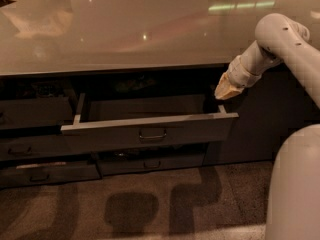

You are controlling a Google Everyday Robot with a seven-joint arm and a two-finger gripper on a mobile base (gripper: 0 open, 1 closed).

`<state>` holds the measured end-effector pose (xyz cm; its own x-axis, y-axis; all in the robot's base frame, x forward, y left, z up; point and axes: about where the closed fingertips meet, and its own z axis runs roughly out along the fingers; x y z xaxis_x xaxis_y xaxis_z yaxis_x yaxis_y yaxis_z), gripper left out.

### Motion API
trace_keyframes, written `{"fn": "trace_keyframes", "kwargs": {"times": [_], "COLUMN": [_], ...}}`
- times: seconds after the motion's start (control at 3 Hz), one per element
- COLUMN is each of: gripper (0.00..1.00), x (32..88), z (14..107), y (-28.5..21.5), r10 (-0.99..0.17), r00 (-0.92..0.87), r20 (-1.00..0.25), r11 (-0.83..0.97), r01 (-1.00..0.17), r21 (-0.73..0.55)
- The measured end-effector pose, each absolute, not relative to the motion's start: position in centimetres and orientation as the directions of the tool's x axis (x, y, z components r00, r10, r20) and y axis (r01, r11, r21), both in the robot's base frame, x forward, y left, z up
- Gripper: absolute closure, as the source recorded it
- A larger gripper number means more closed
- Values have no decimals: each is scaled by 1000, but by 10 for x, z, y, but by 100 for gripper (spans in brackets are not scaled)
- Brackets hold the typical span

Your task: Open top drawer

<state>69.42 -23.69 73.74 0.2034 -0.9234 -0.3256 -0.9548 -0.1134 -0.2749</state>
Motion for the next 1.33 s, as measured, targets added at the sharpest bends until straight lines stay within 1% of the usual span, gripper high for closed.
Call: {"fn": "trace_keyframes", "kwargs": {"times": [0.33, 0.67, 1.0, 1.33], "gripper": [100, 100, 100, 100], "x": [676, 640, 616, 614], "z": [735, 708, 687, 684], "y": [-245, -234, -227, -226], "r10": [-920, -885, -859, -856], "r00": [255, 347, 404, 408], "r20": [-297, -309, -316, -317], "r11": [-143, -211, -257, -262], "r01": [-925, -893, -872, -872], "r21": [-351, -399, -416, -413]}}
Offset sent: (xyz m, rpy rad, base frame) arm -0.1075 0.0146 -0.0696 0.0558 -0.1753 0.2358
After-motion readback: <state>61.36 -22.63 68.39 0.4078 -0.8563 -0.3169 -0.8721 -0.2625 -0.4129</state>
